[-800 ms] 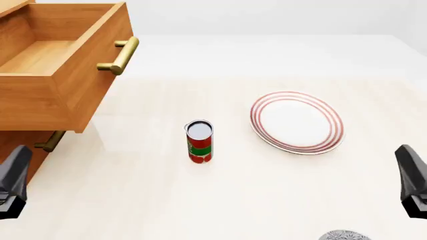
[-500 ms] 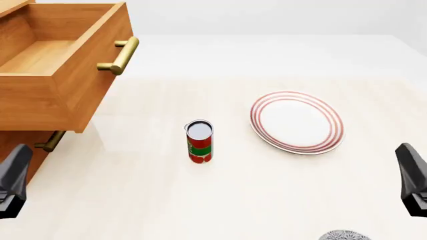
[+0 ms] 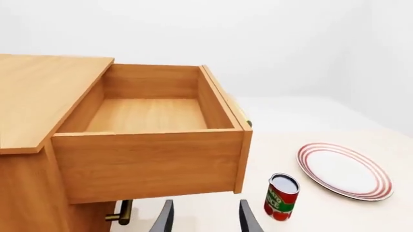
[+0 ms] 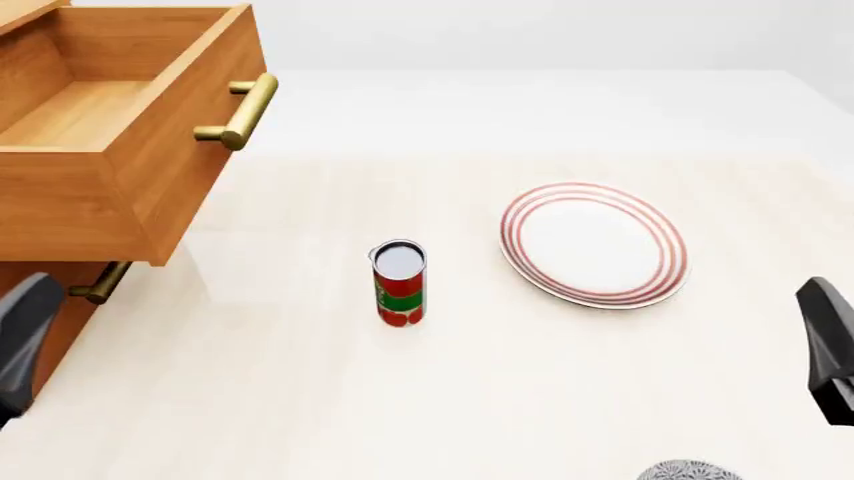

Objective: Put the bowl in the top drawer of the cabinet.

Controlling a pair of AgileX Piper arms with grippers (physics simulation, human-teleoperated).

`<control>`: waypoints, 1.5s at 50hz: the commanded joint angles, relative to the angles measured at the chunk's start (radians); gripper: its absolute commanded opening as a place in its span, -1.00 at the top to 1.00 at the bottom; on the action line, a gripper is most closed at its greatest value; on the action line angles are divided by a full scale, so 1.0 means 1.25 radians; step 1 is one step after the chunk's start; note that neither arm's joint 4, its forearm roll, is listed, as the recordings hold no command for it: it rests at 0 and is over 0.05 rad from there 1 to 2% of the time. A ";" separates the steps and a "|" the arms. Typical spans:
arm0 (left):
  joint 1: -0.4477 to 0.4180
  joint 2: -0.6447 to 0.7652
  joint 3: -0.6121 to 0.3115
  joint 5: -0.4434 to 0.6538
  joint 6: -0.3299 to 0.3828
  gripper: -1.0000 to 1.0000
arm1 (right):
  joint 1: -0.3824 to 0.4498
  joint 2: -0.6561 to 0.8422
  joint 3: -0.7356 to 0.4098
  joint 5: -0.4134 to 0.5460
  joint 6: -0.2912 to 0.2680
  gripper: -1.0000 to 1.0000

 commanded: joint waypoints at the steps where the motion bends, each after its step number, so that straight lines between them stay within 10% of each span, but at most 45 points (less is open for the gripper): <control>1: -0.099 -0.001 -0.073 0.086 0.001 -1.00 | 0.000 -0.002 -0.004 0.005 0.000 -1.00; 20: -0.271 0.001 -0.127 0.178 -0.072 -1.00 | 0.000 -0.002 0.004 -0.002 0.000 -1.00; 40: -0.403 0.316 -0.168 0.011 -0.175 -1.00 | 0.000 -0.002 0.004 -0.002 0.000 -1.00; 75: -0.545 0.469 -0.217 -0.016 -0.290 -1.00 | 0.000 -0.002 0.004 -0.002 0.000 -1.00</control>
